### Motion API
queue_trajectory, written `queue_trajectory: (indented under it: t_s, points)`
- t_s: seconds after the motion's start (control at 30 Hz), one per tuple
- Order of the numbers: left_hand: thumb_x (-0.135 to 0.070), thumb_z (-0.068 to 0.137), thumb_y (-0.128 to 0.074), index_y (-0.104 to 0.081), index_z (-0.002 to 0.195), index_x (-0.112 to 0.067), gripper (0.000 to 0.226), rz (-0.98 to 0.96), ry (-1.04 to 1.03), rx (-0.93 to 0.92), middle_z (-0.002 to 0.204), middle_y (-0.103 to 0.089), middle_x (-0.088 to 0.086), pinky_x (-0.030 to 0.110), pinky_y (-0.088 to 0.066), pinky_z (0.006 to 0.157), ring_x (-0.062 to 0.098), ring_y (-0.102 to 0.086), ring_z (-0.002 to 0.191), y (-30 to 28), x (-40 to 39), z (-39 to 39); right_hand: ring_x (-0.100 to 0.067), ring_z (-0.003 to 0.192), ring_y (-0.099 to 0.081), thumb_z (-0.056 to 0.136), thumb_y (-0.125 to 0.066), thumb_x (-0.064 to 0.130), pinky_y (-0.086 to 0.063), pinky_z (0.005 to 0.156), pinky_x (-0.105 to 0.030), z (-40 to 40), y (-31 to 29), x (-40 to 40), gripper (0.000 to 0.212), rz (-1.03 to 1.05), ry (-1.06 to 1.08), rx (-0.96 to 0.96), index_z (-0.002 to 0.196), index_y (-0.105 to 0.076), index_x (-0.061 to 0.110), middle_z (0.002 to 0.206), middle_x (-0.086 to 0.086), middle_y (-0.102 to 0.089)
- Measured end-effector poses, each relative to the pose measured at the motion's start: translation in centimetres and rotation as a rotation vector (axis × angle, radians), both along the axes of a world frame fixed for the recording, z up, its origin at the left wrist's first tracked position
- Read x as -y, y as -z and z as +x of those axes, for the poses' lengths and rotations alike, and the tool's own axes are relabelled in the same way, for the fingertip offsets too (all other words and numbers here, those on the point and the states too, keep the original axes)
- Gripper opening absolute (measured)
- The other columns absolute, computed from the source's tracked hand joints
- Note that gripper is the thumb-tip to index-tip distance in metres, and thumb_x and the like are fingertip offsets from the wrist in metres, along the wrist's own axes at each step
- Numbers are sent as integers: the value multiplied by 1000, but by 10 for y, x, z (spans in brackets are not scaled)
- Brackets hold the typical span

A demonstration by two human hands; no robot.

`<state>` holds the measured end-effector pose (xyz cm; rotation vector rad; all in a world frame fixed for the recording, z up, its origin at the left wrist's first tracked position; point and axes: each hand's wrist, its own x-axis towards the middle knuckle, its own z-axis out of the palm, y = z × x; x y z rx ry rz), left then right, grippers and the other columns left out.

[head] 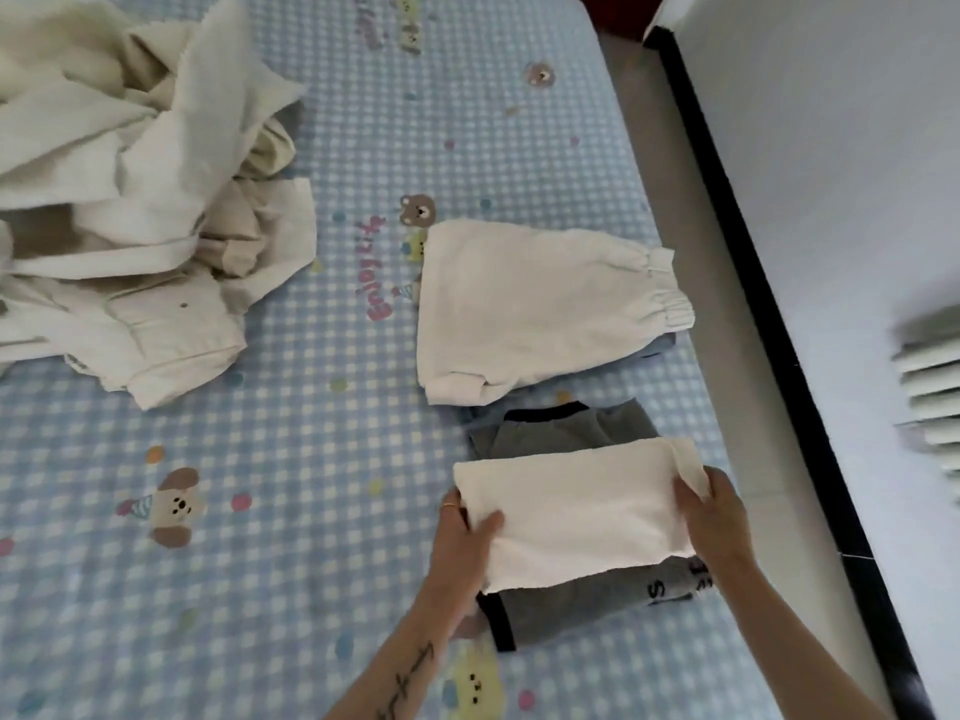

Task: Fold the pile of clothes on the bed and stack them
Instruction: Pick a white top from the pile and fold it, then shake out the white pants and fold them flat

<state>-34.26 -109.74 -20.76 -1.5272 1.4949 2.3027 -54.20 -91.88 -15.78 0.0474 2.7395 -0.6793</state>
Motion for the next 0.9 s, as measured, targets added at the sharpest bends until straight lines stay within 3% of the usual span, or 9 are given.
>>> queue_trajectory:
  t_s: [0.1,0.2,0.3,0.43,0.47,0.53,0.63,0.77,0.9]
  points:
    - [-21,97,-45,-18,149,-12,60,-756,240,214,148,-29,16,40,-35,107,29,-38,132,10,-18,-13,-40,126,-40,91,-60,34,-36,103,-53,-6,9,-6,65,254,-228,-213,146,-31,16,144,-18,-34]
    - [-34,90,-44,-33,146,-16,60,-1250,691,9,152,-28,17,42,-23,109,29,-29,140,13,-35,-14,-35,144,-18,94,-32,51,-17,111,-55,16,27,1,64,434,-624,-229,151,-21,24,157,-12,-16]
    - [-47,71,-69,-45,140,-23,77,-1176,948,73,147,-37,11,39,-35,106,23,-45,131,31,-33,-13,-29,147,-4,90,-5,63,-15,114,-59,21,58,2,72,537,-638,-22,152,-2,27,161,-8,-1]
    - [-58,71,-56,-5,151,-16,104,-1211,1060,142,154,-25,8,28,-47,98,13,-46,130,33,-15,-17,-26,147,-7,92,-26,60,-18,112,-57,13,64,14,65,504,-602,42,147,-1,36,160,-7,-9]
    - [-59,69,-56,-15,150,-20,99,-1195,1041,137,152,-33,6,24,-47,97,9,-48,128,26,-10,-16,-30,145,-17,91,-27,63,-18,110,-59,16,55,24,67,484,-571,8,147,-12,30,158,-11,-20]
    - [-58,63,-68,-57,130,-29,73,-1117,892,110,132,-58,-6,17,-49,91,3,-58,116,6,12,-2,-43,130,-43,86,-13,72,-24,102,-64,25,32,48,90,374,-504,-114,137,-46,4,142,-24,-45]
    - [-35,77,-73,-66,118,-18,46,-858,492,185,120,-66,-4,16,-47,90,8,-63,109,-13,66,49,-50,106,-60,94,-13,64,-47,81,-62,61,3,107,93,170,-600,-209,120,-56,-14,124,-33,-57]
    - [-27,96,-49,-53,127,-22,31,-592,109,395,127,-55,-5,-5,-31,80,11,-52,122,-31,161,147,-26,134,-44,98,-45,31,-40,101,-33,136,-15,239,48,-119,-714,40,142,-38,11,148,-8,-41]
    - [-18,95,-52,-58,122,-12,28,-675,-31,465,120,-64,6,19,-41,91,18,-59,112,-53,276,227,-11,140,-30,99,-39,40,-28,114,-30,201,-29,390,56,-262,-828,197,149,-24,23,154,6,-29]
